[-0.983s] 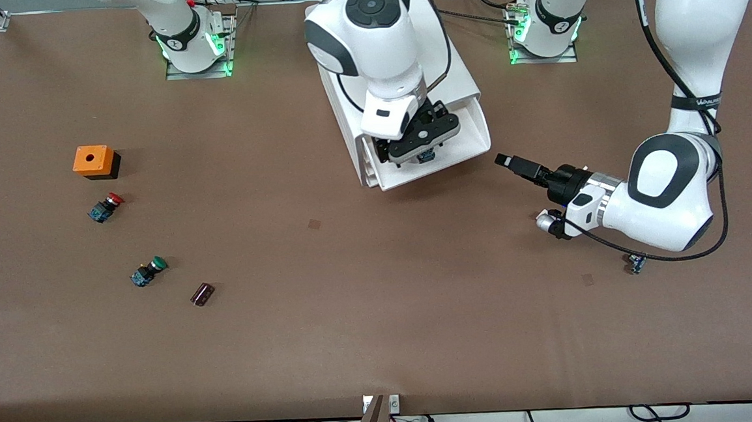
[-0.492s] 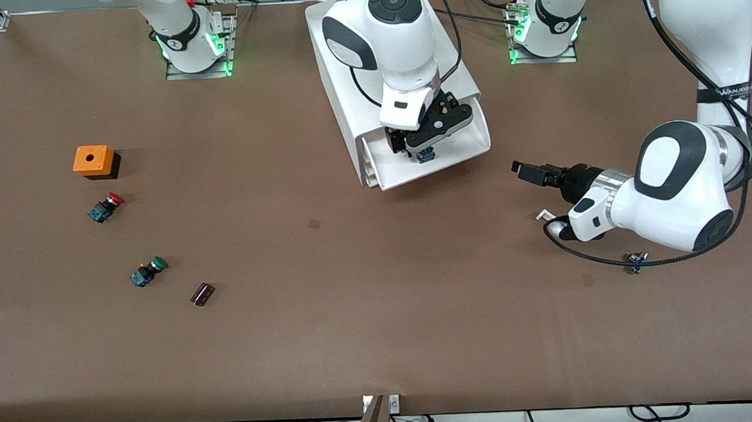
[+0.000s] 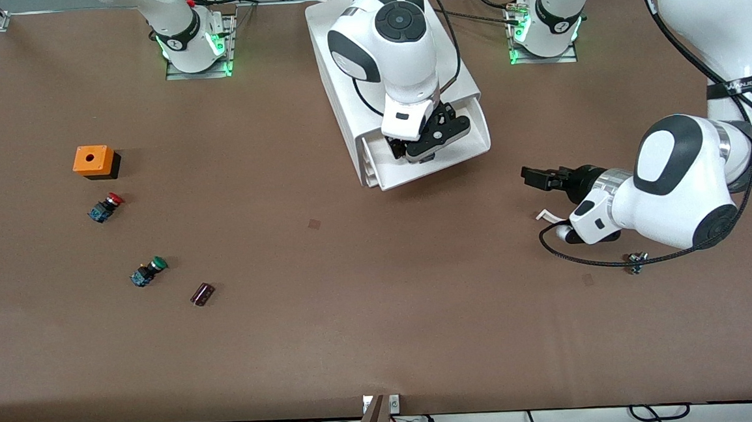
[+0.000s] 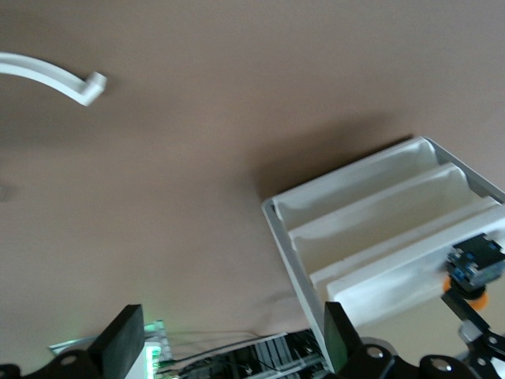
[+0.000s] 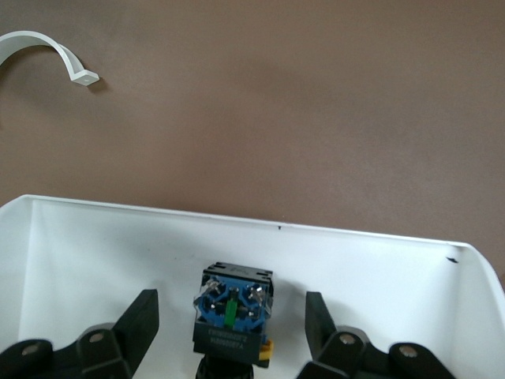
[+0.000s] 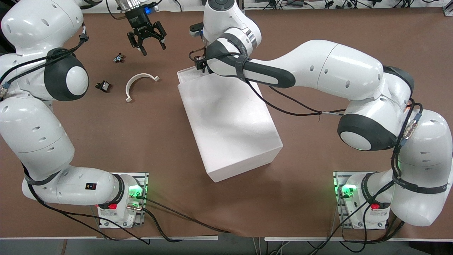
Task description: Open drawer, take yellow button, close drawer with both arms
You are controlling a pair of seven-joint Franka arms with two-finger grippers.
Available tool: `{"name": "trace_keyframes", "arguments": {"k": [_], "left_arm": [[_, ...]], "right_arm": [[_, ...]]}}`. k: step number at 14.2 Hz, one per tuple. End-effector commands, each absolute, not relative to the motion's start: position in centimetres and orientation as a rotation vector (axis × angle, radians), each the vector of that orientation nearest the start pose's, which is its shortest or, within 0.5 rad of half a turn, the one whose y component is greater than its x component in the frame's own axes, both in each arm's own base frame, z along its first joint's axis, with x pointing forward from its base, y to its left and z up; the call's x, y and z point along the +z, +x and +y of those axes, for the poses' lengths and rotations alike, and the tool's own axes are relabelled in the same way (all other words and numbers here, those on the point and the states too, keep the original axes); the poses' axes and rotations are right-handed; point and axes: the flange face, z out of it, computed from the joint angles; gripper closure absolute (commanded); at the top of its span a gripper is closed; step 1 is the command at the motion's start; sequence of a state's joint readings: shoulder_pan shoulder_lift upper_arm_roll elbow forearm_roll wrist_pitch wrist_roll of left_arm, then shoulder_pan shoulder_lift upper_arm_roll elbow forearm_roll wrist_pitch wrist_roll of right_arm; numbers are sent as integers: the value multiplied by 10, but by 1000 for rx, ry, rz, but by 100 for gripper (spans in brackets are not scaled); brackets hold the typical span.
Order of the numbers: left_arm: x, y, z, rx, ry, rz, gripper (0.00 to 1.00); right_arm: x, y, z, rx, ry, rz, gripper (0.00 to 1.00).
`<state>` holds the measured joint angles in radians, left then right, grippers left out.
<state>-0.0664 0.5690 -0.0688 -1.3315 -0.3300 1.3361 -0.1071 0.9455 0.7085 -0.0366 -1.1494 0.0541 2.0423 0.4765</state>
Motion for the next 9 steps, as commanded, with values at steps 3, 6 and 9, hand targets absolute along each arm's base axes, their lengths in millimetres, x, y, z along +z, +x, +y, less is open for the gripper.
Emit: {"name": "trace_keyframes", "arguments": {"k": [3,6,9], "left_arm": [[406,646,-126,850,-3173,77,0],[422,652,-129,771,-3167,92,0],[420,653,-129,779,-3176,107,0]], "right_arm": [[406,464,613,-182,-2932,-595,34],[402,466,613,-167,-2927,-586,38],[403,467,611,-166,-2927,-583,61]]}}
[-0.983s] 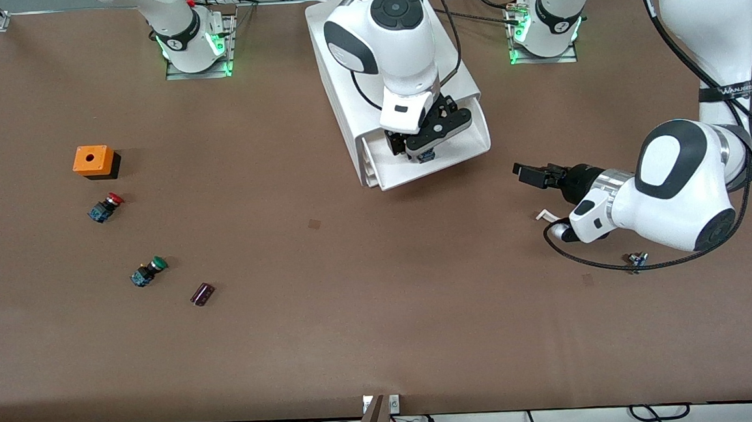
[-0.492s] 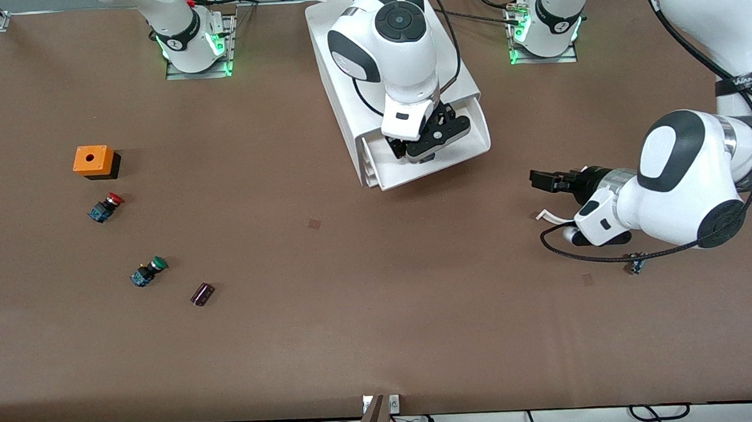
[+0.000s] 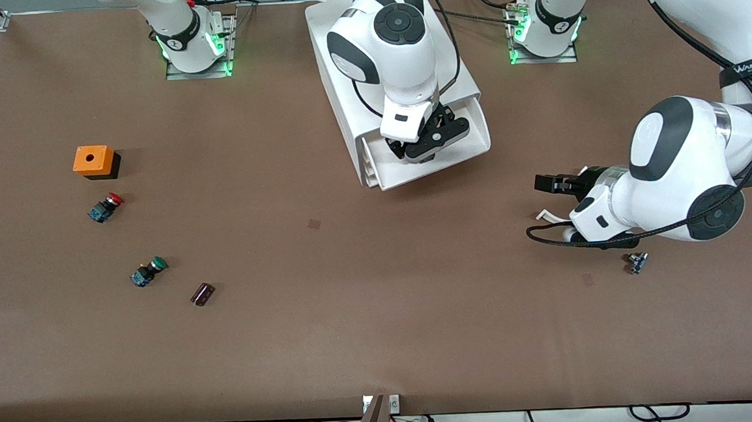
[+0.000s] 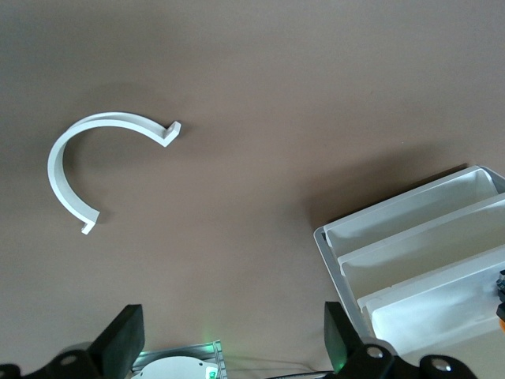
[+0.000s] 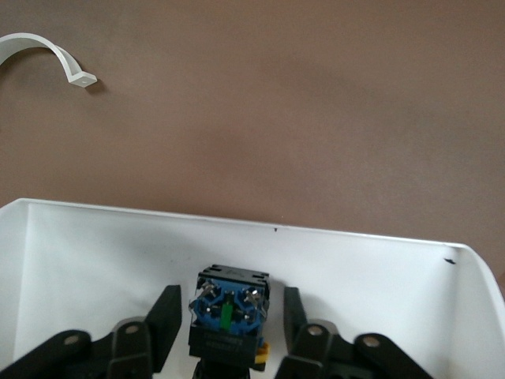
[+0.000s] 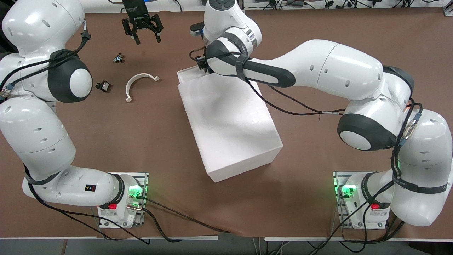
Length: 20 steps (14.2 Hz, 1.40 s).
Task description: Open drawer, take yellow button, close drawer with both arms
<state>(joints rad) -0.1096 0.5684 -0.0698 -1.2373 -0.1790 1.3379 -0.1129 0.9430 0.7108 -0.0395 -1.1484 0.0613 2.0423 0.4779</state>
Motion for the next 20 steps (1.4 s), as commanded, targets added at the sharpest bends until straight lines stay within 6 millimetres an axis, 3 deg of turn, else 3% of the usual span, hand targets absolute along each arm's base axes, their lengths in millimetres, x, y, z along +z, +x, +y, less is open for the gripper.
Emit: {"name": "trace_keyframes", "arguments": {"k": [1,3,5,7,9,11,13,16,18,20], "left_arm": [[420,654,-129,764,-3172,108,0],[420,662,-127,706,-3194,89,0],[423,663,-128,683,-3200,77,0],[424,663,-131,669,-3199,27,0],[425,663,-135,666,-3186,-68,0],[427,664,-137,643,-3167,-202,0],[429,662,-149,589,-3175,-222,0],[424,660,-160,531,-3192,-220,0],[417,653,-169,481,-3206,-212,0],[406,644,-186,465,-3202,-238,0]], "right_arm": [[403,468,611,-169,-2927,-582,68],[403,469,610,-167,-2928,-580,88],[409,469,610,-179,-2921,-579,95],[419,471,610,-194,-2910,-570,95],[445,474,610,-199,-2876,-544,95],[464,485,602,-192,-2850,-502,95],[484,497,587,-179,-2846,-465,96],[504,526,539,-132,-2911,-404,100],[504,565,488,-134,-2983,-366,100],[492,595,443,-91,-3050,-285,100]]}}
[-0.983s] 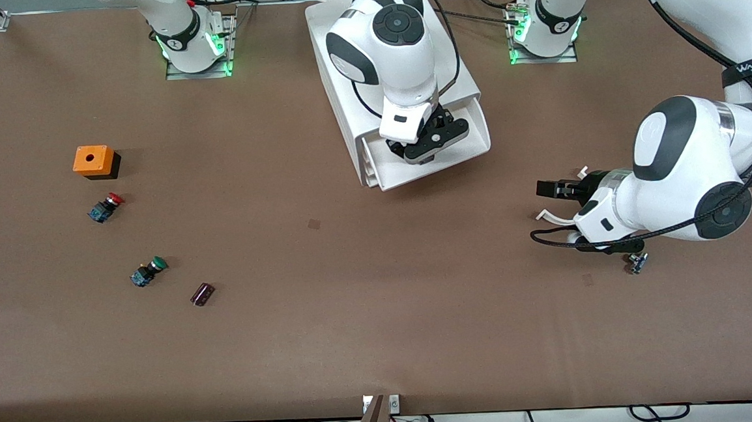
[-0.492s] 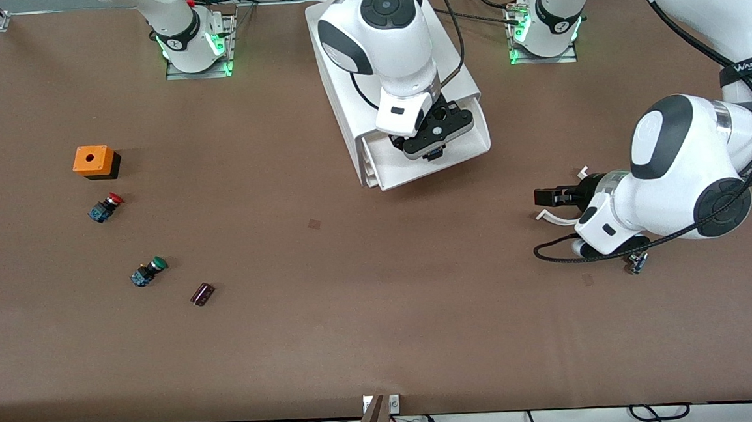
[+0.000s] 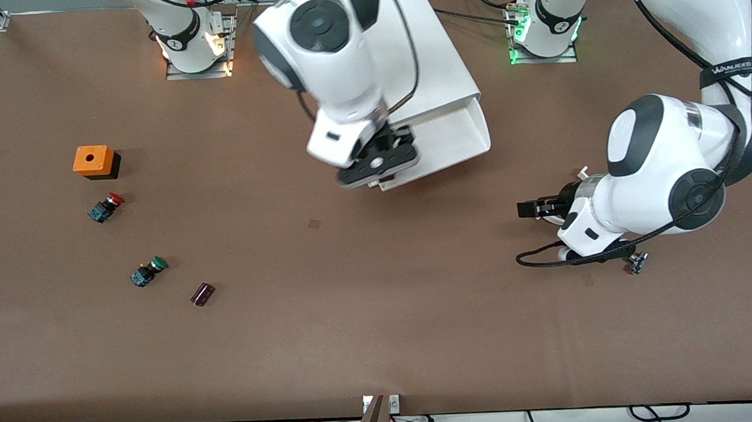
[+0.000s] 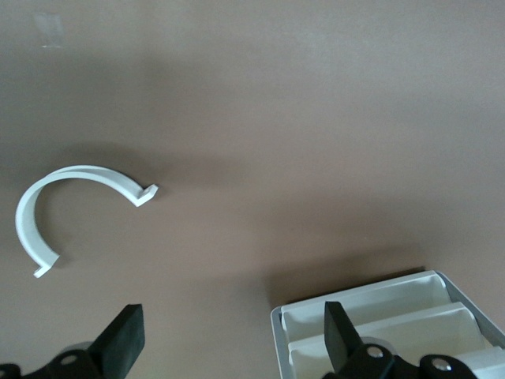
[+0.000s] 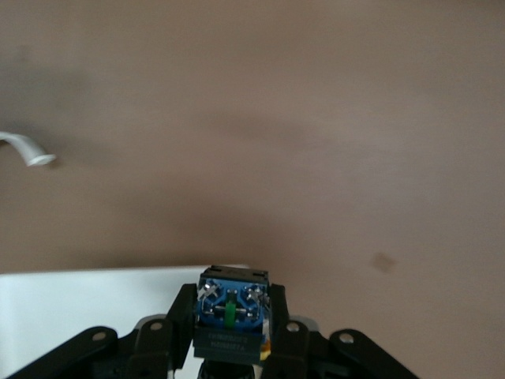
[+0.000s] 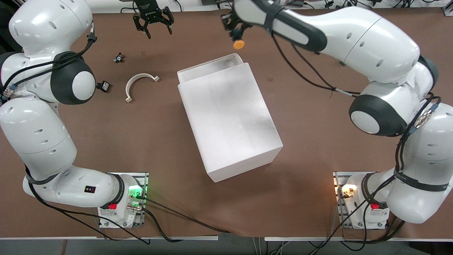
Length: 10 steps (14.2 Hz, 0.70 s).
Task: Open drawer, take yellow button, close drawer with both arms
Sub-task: 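Carry the button away with the right gripper while the left gripper pushes the drawer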
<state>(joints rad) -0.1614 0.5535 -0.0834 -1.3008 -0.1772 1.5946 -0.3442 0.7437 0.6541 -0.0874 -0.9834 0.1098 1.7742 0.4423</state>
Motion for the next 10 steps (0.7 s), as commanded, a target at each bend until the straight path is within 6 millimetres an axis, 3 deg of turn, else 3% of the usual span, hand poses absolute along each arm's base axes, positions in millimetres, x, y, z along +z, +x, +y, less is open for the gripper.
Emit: {"name": "trace_keyframes", "arguments": {"k": [1,3,5,6,9,10], "left_arm": [[401,638,-200,461,-3192,-269,0],[390,630,-226,436,-3184,-284,0],[380,626,-238,406,-3179,-347,0],[373,617,-259,399,-3173,-349,0],[361,593,-302,391,-3138,-430,0],[358,586,-308,375,-3116,-431,0]], "right_arm": [[483,612,413,-48,-3073,-238,100],[475,632,375,11,-3085,-246,100],[452,645,334,130,-3117,-252,100],[439,651,315,176,-3111,-290,100],[407,651,285,276,-3120,-340,100],[392,654,267,306,-3121,-329,100]]}}
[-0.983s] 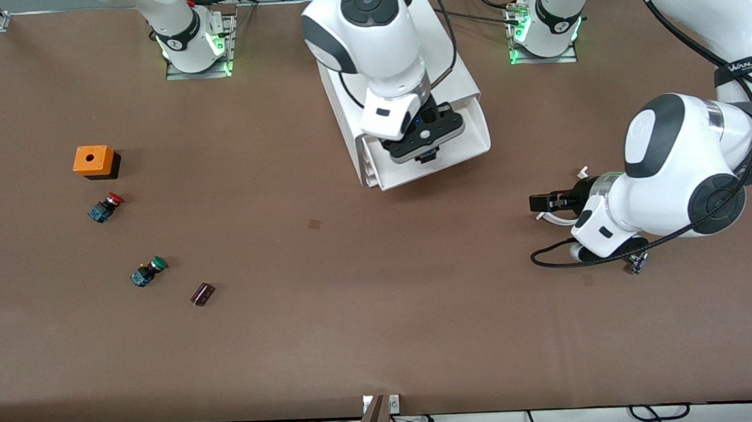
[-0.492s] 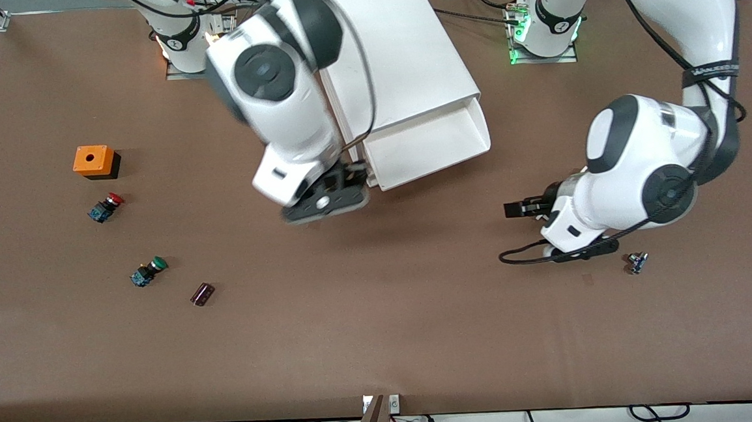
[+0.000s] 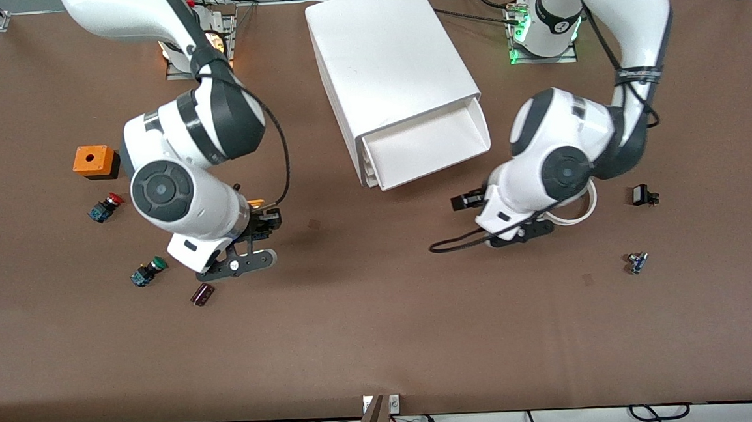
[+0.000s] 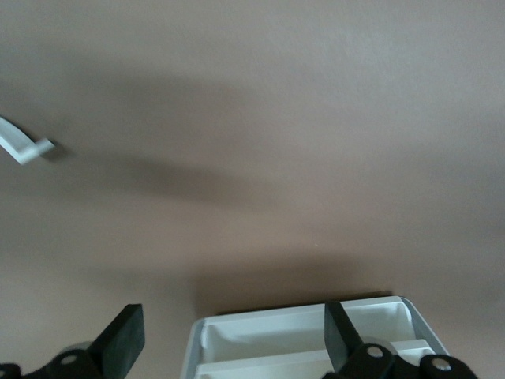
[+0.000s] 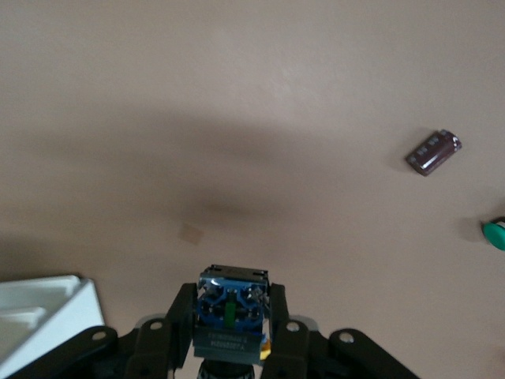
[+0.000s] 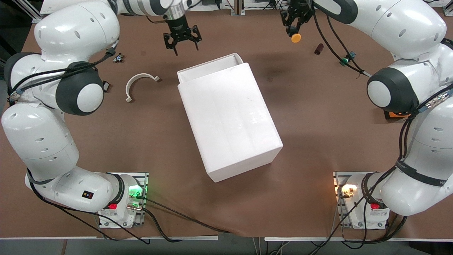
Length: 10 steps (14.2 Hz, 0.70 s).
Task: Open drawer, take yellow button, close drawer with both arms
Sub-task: 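Carry the button away with the right gripper while the left gripper pushes the drawer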
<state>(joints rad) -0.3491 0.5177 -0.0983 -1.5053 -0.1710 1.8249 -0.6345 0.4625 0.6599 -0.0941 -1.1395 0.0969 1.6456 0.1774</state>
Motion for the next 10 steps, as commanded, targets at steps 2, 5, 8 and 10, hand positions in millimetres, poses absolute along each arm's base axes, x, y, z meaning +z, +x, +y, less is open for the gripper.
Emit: {"name": "trace_keyframes", "arguments": {"k": [2,5,8,10], "left_arm": [[361,571,-319,365,-3092,-431,0],[368,546,-333,381,-3090,-399,0],[353,518,-354,424,-3075,-372,0],[349,507,-365,426,-3070,-404,0]], "right_arm": [[363,651,255,364,-3116,-369,100],[312,640,243,404,-3120,-364,100],[265,630,233,359,-3120,-386,100],[251,631,216,349,-3111,-432,100]]}}
